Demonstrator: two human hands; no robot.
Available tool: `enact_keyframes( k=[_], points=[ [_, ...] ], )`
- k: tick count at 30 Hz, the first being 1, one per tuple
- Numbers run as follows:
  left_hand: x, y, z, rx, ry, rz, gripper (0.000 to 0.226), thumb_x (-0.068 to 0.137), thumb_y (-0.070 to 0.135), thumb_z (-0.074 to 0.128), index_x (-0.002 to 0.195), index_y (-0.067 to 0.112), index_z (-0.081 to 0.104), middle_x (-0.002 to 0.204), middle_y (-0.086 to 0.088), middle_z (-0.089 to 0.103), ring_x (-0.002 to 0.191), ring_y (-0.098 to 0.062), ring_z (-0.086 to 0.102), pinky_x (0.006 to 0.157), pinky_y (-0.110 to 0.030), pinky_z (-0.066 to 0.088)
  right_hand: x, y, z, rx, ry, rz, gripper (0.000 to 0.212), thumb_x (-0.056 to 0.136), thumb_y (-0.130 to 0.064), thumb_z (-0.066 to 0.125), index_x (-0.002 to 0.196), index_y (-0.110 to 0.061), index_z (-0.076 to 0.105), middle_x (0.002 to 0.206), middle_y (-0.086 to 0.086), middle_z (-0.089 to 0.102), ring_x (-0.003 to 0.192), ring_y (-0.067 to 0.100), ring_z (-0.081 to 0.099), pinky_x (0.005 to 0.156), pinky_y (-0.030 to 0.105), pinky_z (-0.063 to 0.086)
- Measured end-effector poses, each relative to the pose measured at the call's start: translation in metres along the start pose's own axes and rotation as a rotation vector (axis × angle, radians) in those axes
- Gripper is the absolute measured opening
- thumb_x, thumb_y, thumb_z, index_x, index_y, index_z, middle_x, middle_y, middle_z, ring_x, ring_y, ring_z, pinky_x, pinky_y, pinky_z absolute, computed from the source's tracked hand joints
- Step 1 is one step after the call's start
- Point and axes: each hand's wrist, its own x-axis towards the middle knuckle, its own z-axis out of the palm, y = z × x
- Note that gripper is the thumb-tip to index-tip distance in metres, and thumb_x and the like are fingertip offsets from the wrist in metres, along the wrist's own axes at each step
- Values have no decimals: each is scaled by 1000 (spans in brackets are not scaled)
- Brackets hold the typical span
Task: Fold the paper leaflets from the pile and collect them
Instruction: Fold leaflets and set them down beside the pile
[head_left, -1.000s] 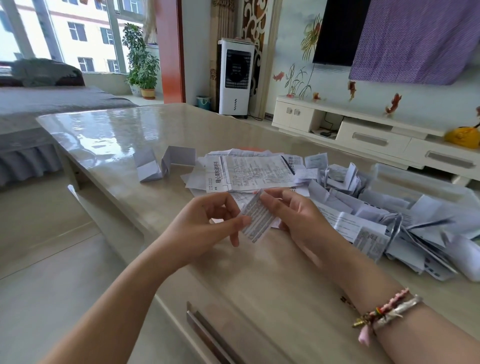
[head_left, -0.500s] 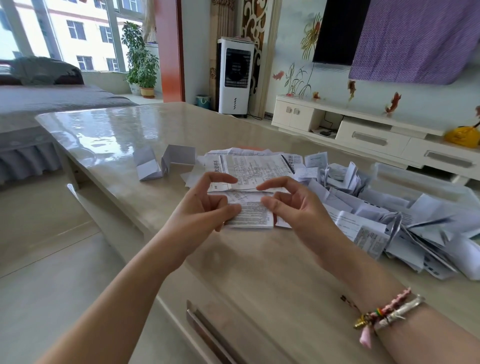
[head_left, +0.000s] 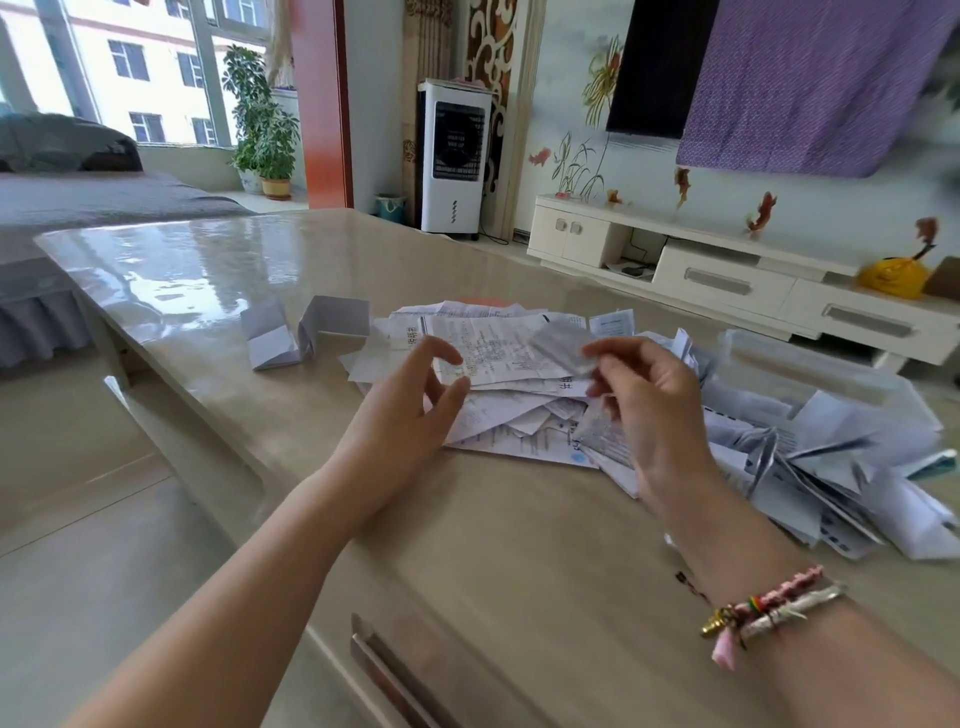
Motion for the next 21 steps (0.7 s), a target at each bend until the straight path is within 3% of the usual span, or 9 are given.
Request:
enact_keyframes(
  k=[2,4,7,10,14,18,21],
  points=[
    [3,-8,4,243,-56,18,17,95,40,52,108,32,60,114,7,56,113,-17,50,98,-35,38,7,2,-2,53,95,24,24,96,-1,47,96,-16,65,96,4,68,74,10,64,56,16,47],
    [5,-11,8,385,-133,1,28,95,49,47,116,38,62,144,6,41,138,-22,28,114,-40,22,11,7,-3,60,65,79,26,98,-7,47,112,-24,62,122,0,61,89,8,65,75,23,53],
    [8,-13,13,478,-249,-44,44,95,58,36,133,43,51,158,5,24,147,-20,11,119,-42,6,10,10,0,116,-87,165,54,98,-4,46,146,-28,36,151,-3,31,123,6,47,106,33,42],
    [10,-14,15,499,-281,-69,48,96,59,31,138,40,45,157,7,25,148,-18,11,119,-46,3,8,9,4,150,-143,186,62,95,2,43,150,-21,28,157,2,24,139,10,31,115,37,31],
    [6,-10,11,465,-178,3,40,98,50,38,128,33,57,143,13,48,142,-12,26,119,-40,5,5,14,7,115,-132,223,49,94,-5,49,142,-17,44,143,-1,42,130,9,42,114,39,33],
    [-1,-4,0,396,-34,84,18,95,32,53,100,28,69,105,10,67,112,-13,55,106,-26,16,0,16,7,-13,-193,163,31,94,-8,50,115,-26,64,122,5,62,118,18,57,106,43,43],
    [-6,-1,-8,391,32,83,16,86,12,60,91,24,69,93,6,70,89,-19,55,84,-20,25,-9,14,12,-199,-266,-20,29,94,-5,49,110,-25,62,133,-4,55,117,14,56,86,16,48]
  ],
)
